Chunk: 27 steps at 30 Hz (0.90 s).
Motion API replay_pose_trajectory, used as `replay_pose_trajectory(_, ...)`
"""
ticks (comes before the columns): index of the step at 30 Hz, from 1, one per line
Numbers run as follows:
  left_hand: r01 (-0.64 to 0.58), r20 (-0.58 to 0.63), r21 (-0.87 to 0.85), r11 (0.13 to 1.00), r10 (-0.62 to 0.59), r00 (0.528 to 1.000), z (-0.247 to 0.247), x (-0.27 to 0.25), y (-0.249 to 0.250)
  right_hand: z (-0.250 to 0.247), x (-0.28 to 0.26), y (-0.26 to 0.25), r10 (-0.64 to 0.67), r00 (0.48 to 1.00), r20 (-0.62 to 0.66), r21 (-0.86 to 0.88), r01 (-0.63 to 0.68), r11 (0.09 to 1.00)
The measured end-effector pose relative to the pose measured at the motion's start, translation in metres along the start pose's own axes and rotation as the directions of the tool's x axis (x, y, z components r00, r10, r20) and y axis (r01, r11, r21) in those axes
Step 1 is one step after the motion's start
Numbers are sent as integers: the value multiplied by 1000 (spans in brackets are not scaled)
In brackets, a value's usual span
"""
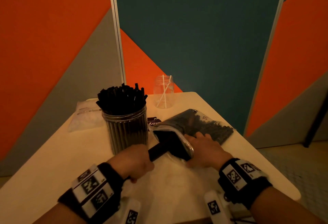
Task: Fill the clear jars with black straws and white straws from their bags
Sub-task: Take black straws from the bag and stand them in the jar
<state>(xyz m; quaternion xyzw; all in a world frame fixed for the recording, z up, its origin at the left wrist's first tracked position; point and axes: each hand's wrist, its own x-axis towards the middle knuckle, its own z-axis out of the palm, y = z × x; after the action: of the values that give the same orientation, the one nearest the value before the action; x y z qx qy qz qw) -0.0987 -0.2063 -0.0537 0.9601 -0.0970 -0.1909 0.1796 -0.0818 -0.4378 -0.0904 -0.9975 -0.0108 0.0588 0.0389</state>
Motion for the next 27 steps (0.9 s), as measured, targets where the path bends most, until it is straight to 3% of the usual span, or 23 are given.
replay_pose_trajectory(6,-50,-3,-65,997,50,999,-18,-67,-38,-7,-3,2,10,998,61,107,-17,994)
replay_pose_trajectory(10,-70,30,-150,986,75,997,-22,-92,-61,-20,-14,2,-50,991,128,417,-8,909)
replay_pose_trajectory(12,-97,47,-206,974,109,993,-22,-99,-68,-30,-24,-2,-105,994,32,620,62,782)
replay_pose_trajectory(14,-145,60,-264,954,166,984,-21,-100,-73,-44,-35,-14,-152,978,-141,815,201,543)
replay_pose_trajectory(16,-199,61,-336,921,232,971,-17,-98,-72,-56,-42,-31,-152,948,-280,904,313,291)
replay_pose_trajectory(17,-221,51,-361,906,256,965,-15,-96,-70,-62,-45,-39,-130,932,-339,898,362,249)
replay_pose_trajectory(20,-246,8,-422,872,275,961,-9,-85,-62,-72,-50,-60,-108,878,-466,820,475,319)
replay_pose_trajectory(24,-245,-26,-474,846,265,964,-6,-68,-48,-79,-45,-82,-189,801,-569,730,597,333)
replay_pose_trajectory(27,-287,-86,-593,752,295,951,-7,-57,-32,-87,-34,-102,-239,721,-650,613,684,396)
